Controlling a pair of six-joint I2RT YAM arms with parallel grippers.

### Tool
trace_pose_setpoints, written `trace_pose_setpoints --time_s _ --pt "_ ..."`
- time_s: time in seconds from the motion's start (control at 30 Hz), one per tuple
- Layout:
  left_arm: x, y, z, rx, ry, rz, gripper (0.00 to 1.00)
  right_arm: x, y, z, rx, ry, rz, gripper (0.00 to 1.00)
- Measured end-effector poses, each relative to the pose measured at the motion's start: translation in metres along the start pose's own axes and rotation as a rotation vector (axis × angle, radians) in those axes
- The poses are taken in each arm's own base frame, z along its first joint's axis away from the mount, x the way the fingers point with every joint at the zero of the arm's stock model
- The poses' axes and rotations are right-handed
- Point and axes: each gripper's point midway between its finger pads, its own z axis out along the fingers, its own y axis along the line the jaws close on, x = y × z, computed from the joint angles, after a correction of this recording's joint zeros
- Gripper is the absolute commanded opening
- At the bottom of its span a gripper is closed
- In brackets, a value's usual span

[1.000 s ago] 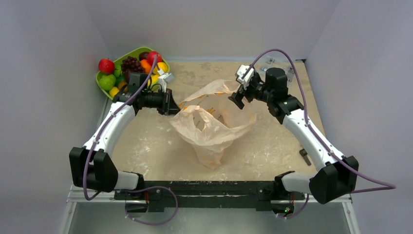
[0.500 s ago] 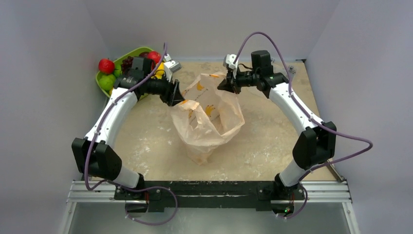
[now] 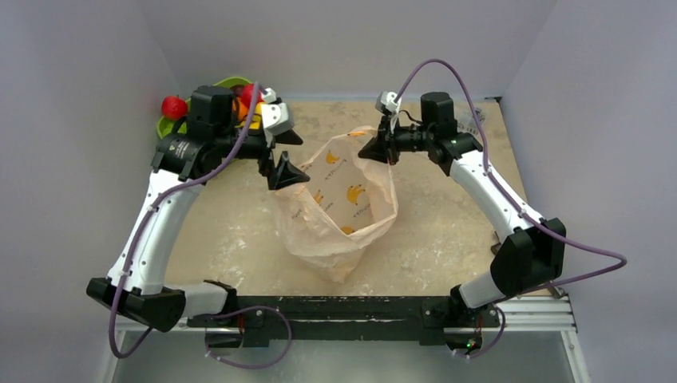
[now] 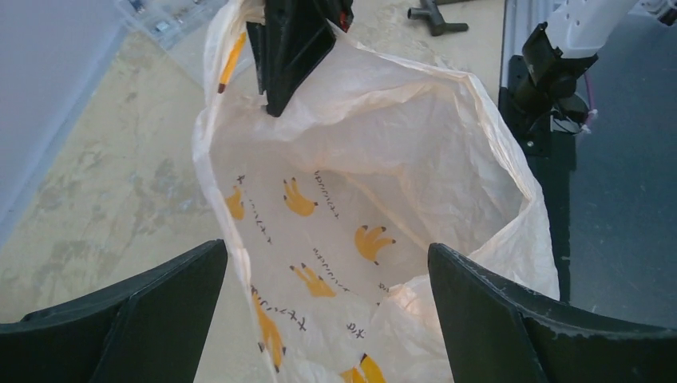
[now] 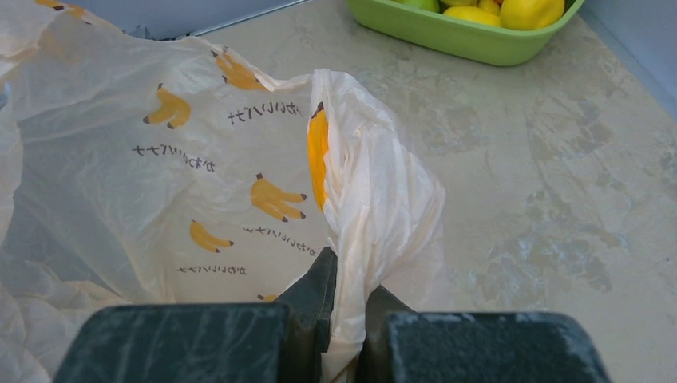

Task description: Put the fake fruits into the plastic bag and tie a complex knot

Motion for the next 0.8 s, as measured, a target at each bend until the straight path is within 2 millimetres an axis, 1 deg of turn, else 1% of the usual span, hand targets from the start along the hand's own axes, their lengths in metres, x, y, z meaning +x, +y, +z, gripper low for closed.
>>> trace_pose_setpoints --time_s 0.07,0.1,0.13,0.17,0.2,0.23,0.27,0.33,0.4,0.5,0.53,0.57,0.6,0.63,0.67,0.73,0.8 --pt "0.003 -0.007 0.011 0.031 0.018 -0.013 1.0 0.004 0.0 0.001 0.001 0.003 0.02 0.0" --pt "0.009 -0.006 0.018 0.047 0.038 -0.038 1.0 0.005 0.0 0.001 0.001 0.003 0.027 0.0" --pt "0.015 -0.01 0.026 0.087 0.068 -0.067 1.0 0.007 0.0 0.002 0.001 0.004 0.036 0.0" --pt "0.024 -0.013 0.032 0.12 0.099 -0.096 0.93 0.007 0.0 0.002 0.002 0.004 0.042 0.0" --pt "0.034 -0.016 0.037 0.15 0.133 -0.123 0.84 0.007 0.0 0.002 0.003 0.004 0.046 0.0" --pt "0.045 -0.023 0.039 0.182 0.171 -0.155 0.72 0.008 0.0 0.002 0.005 0.006 0.05 0.0" --pt "0.053 -0.029 0.038 0.206 0.202 -0.179 0.59 0.009 0.0 0.002 0.008 0.007 0.054 0.0" --pt "0.066 -0.046 0.03 0.261 0.257 -0.206 0.4 0.01 -0.003 0.001 0.02 0.009 0.06 0.0" --pt "0.07 -0.065 0.017 0.306 0.28 -0.206 0.21 0.013 -0.008 -0.001 0.041 0.009 0.071 0.0" --pt "0.064 -0.088 -0.002 0.347 0.263 -0.134 0.04 0.018 -0.022 -0.009 0.09 0.01 0.105 0.0" --pt "0.061 -0.096 -0.007 0.358 0.254 -0.09 0.0 0.019 -0.029 -0.013 0.113 0.005 0.116 0.0" --pt "0.059 -0.104 -0.011 0.368 0.247 -0.048 0.0 0.018 -0.036 -0.017 0.136 -0.003 0.129 0.0" --pt "0.061 -0.113 -0.015 0.382 0.242 -0.001 0.0 0.018 -0.044 -0.022 0.159 -0.013 0.145 0.0" --pt "0.067 -0.124 -0.018 0.4 0.248 0.034 0.0 0.018 -0.052 -0.026 0.181 -0.024 0.163 0.0" --pt "0.08 -0.137 -0.023 0.423 0.272 0.053 0.0 0.018 -0.06 -0.03 0.2 -0.036 0.18 0.0" --pt "0.114 -0.158 -0.031 0.464 0.356 0.063 0.0 0.02 -0.071 -0.034 0.223 -0.05 0.226 0.0" --pt "0.141 -0.164 -0.036 0.48 0.434 0.076 0.0 0.021 -0.076 -0.032 0.225 -0.063 0.28 0.0"
